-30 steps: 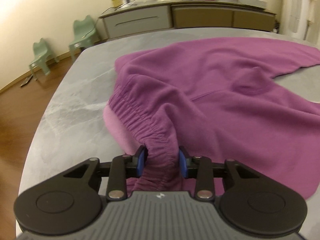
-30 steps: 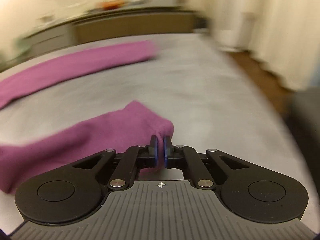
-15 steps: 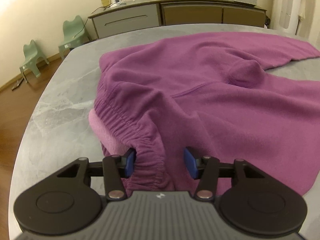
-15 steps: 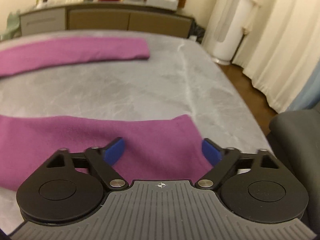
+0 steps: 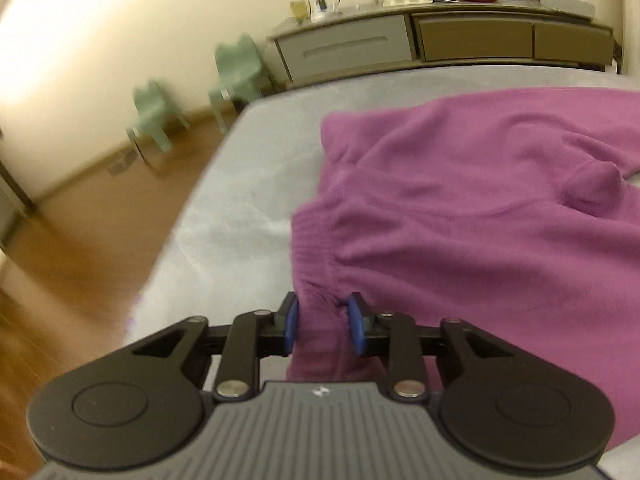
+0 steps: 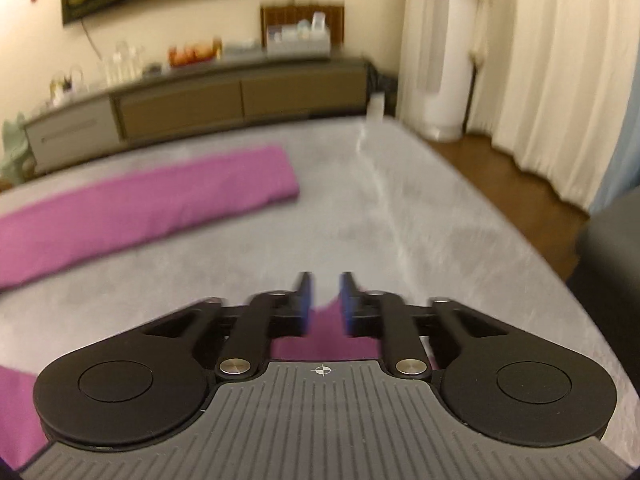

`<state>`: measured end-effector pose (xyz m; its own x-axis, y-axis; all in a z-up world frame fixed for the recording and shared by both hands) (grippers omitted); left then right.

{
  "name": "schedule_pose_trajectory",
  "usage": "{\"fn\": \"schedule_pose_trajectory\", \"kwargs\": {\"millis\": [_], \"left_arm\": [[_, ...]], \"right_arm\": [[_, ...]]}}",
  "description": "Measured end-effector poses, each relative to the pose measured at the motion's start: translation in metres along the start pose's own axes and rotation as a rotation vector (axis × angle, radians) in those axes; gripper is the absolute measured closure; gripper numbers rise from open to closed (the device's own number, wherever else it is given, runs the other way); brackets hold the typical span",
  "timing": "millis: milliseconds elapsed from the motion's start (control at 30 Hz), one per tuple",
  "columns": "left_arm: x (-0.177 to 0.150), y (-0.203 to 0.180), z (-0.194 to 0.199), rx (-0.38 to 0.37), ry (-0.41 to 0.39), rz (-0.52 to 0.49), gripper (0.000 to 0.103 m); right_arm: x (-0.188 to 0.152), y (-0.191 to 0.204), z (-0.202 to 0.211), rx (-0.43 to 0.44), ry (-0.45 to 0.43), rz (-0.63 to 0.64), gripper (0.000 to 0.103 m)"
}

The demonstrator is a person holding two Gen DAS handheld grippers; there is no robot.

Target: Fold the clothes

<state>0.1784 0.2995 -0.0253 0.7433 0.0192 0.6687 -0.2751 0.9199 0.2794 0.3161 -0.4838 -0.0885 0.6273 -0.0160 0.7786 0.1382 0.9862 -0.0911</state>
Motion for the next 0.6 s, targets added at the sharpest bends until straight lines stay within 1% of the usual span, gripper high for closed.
{"fn": "schedule_pose_trajectory", "kwargs": {"millis": [33,67,100,133,167,200,300,333,367,400,433,467,500,567,600], "left_arm": [[0.008,0.001,0.010,0.025,-0.038,-0.012,0.057],[0.017,0.001,0.021,0.050,-0.076,-0.023,0.048],[0.025,0.004,0.033,0.072,-0.119,-0.025,0.037],[0.031,0.006,0.043,0.068,-0.151,-0.013,0.035],[0.038,0.007,0.052,0.051,-0.177,0.002,0.035],[0.043,-0.002,0.058,-0.006,-0.197,0.017,0.035],[0.058,-0.043,0.077,-0.234,-0.246,0.057,0.034],[0.059,-0.065,0.077,-0.301,-0.234,0.038,0.034],[0.058,-0.091,0.074,-0.364,-0.208,0.003,0.034],[0.055,-0.122,0.069,-0.407,-0.180,-0.062,0.034],[0.051,-0.151,0.063,-0.416,-0.157,-0.138,0.034],[0.047,-0.175,0.056,-0.407,-0.145,-0.206,0.034],[0.044,-0.198,0.048,-0.402,-0.139,-0.264,0.034],[0.039,-0.227,0.029,-0.384,-0.118,-0.320,0.034],[0.036,-0.241,0.020,-0.374,-0.107,-0.343,0.035]], "right_arm": [[0.001,0.000,0.003,0.013,0.000,-0.003,0.048],[0.002,-0.005,0.013,0.020,-0.029,-0.013,0.039],[0.003,-0.009,0.023,0.027,-0.060,-0.024,0.021],[0.004,-0.014,0.033,0.034,-0.091,-0.035,0.009],[0.000,-0.019,0.035,0.037,-0.090,-0.038,0.006],[-0.005,-0.025,0.037,0.039,-0.087,-0.040,0.006],[-0.031,-0.036,0.029,0.039,0.010,-0.007,0.006],[-0.041,-0.039,0.026,0.038,0.043,0.007,0.006],[-0.046,-0.041,0.024,0.029,0.055,0.021,0.006],[-0.050,-0.043,0.023,0.020,0.066,0.034,0.006],[-0.054,-0.045,0.022,0.010,0.077,0.048,0.006],[-0.056,-0.045,0.019,0.009,0.085,0.050,0.007],[-0.057,-0.043,0.018,0.020,0.088,0.048,0.009],[-0.057,-0.040,0.016,0.042,0.093,0.043,0.022],[-0.057,-0.038,0.015,0.054,0.096,0.041,0.031]]}}
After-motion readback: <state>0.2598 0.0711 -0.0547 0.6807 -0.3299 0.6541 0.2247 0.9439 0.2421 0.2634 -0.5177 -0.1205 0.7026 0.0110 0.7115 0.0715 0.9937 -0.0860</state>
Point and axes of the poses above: each gripper's, at about its wrist camera, not at the fingertips, and z roughly against the way its jaws point, y to its left, x to its top, the point moved 8 cm from there along -z, roughly the way its jaws point, and after that the axes turned 7 degrees about z, right-handed, at the moved point
